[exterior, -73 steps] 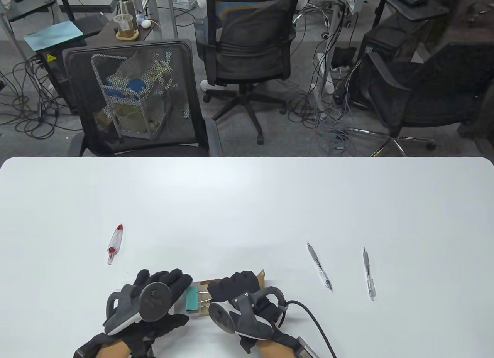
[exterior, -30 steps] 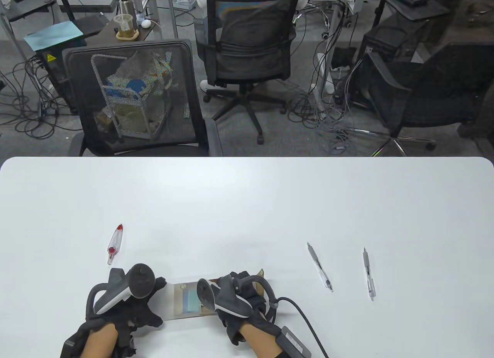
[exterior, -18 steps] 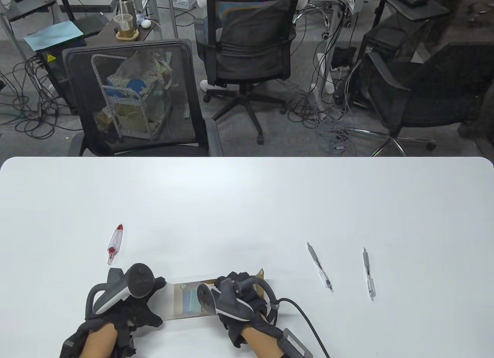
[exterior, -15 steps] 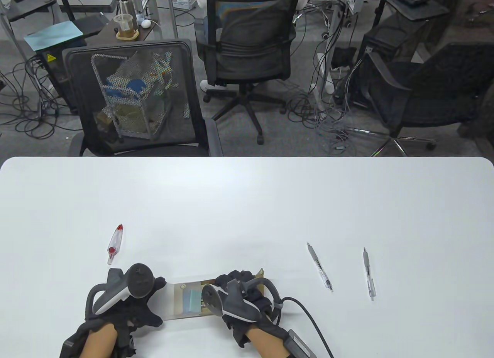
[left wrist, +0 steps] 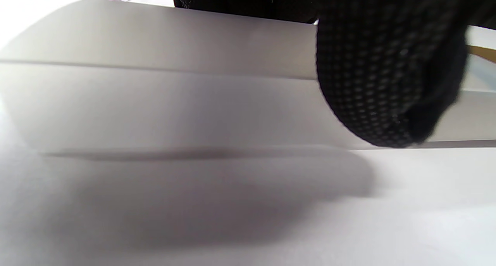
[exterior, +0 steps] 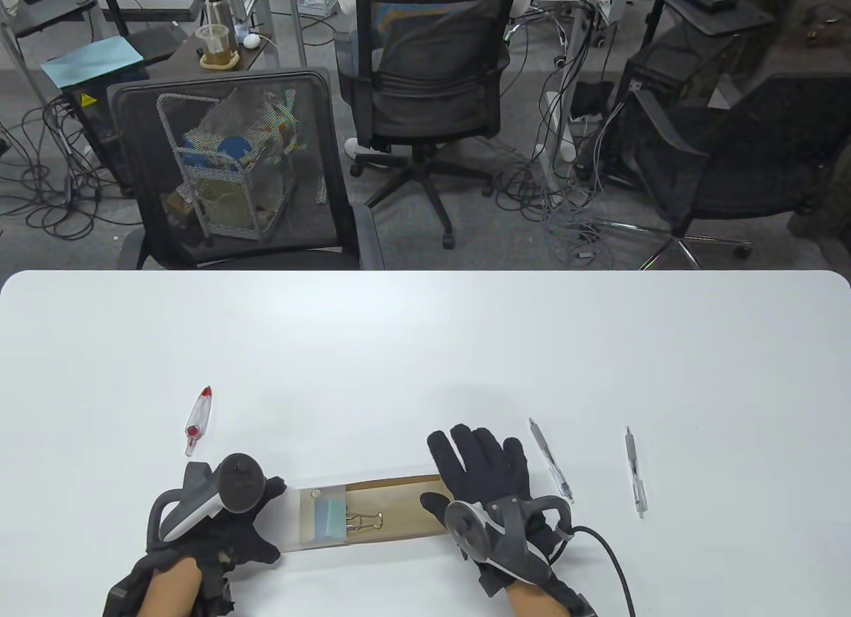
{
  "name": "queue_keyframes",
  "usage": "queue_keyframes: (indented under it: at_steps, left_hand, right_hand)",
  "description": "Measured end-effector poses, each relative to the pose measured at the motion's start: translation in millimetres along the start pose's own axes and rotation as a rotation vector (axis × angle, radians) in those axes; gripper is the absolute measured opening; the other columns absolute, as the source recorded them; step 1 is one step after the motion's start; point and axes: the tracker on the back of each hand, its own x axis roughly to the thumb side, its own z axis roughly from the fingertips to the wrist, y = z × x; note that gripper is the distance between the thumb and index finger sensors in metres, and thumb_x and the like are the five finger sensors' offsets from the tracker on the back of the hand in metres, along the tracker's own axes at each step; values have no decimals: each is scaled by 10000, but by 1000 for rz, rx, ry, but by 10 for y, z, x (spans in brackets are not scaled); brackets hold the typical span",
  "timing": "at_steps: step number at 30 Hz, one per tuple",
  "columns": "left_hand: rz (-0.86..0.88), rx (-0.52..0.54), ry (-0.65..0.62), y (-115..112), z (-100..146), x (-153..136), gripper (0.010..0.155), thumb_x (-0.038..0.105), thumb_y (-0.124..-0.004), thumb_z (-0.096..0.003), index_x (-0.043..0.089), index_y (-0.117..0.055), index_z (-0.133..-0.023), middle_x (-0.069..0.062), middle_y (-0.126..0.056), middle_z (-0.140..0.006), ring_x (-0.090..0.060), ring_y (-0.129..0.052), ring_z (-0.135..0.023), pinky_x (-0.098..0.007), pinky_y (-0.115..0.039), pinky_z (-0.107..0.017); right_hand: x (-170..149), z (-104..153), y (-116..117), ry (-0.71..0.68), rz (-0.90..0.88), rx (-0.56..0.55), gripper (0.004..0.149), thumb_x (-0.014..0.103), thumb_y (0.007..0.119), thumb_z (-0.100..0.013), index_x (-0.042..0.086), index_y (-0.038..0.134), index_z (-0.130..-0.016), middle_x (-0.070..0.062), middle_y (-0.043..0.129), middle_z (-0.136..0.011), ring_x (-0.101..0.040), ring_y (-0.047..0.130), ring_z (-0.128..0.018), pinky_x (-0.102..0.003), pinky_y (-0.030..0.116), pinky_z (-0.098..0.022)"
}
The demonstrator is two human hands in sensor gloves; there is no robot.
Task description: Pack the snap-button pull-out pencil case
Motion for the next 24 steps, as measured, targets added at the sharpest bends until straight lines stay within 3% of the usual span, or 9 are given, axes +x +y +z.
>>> queue_keyframes:
  at_steps: [11,15,20,24]
  left_hand:
    - [19,-17,-2,48,31,-37,1050,559,-1025,-183,435,-510,-1090,115,-511,-1197,-255,-552,-1165,-624,-342,-851]
    - [172,68,-1,330,108,-202,1054,550,-1021,-207,426,-481,-1103,97,-452,-1217,-274,-484,-1183,-623,-322,-852]
    - [338,182,173,694,58,-513,1025,522,-1013,-253,377,-478,-1115,63,-438,-1219,-297,-475,-1170,-620,-313,-853]
    - [365,186,410,856,-181,-738,997,532,-992,-274,352,-484,-1113,44,-457,-1208,-305,-496,-1154,-616,-323,-851]
  right_hand:
    - [-38,-9,17,9,-30,11,781,752,627,-384,455,439,-1081,54,573,-1194,-244,650,-1068,-606,531,-776]
    - [-66,-11,5,17,-42,3,779,751,627,-385,454,442,-1081,54,572,-1194,-245,649,-1068,-606,531,-776]
    - [-66,-7,7,20,-51,-3,781,752,626,-386,450,441,-1082,52,571,-1194,-247,648,-1068,-606,533,-774]
    - [-52,-4,6,18,-47,2,782,752,625,-386,452,438,-1083,51,566,-1195,-248,644,-1070,-608,531,-774]
